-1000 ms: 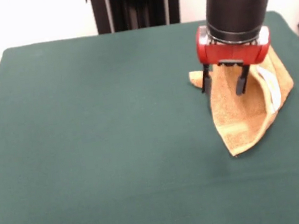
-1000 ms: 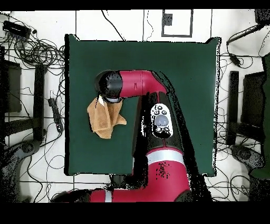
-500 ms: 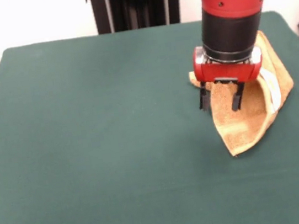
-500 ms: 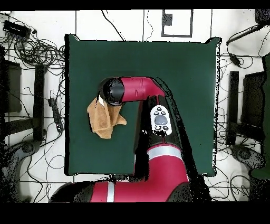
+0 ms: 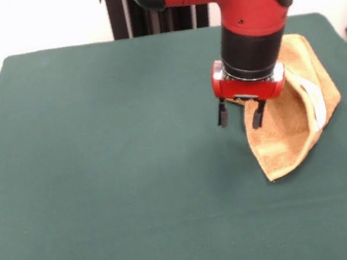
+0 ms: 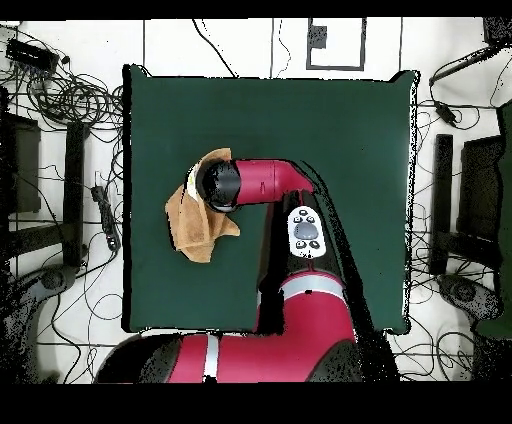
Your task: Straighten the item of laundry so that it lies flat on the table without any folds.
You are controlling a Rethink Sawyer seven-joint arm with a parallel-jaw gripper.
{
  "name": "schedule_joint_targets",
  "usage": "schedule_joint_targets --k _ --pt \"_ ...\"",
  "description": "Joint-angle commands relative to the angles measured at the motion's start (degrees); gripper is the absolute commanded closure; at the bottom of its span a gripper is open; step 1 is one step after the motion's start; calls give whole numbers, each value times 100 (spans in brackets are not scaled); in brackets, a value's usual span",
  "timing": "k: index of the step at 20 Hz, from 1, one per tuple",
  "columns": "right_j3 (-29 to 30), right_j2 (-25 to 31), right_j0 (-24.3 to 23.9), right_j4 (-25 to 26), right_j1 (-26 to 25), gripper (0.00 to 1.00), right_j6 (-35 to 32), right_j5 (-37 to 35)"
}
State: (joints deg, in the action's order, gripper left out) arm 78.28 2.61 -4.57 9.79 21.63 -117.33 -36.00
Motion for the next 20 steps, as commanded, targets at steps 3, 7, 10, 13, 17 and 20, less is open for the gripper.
schedule_joint_targets --k 3,7,10,13,17,20 --pt "412 109 137 -128 -1046 0 -1207 1187" --pt "377 225 98 -334 -1332 0 -1261 1515" --pt "342 224 118 -408 -1374 0 -1202 1558" --pt "392 251 102 -450 -1357 0 -1187 1592" --pt "438 248 115 -483 -1320 0 -1166 1596" --pt "571 248 99 -517 -1027 0 -1046 1272"
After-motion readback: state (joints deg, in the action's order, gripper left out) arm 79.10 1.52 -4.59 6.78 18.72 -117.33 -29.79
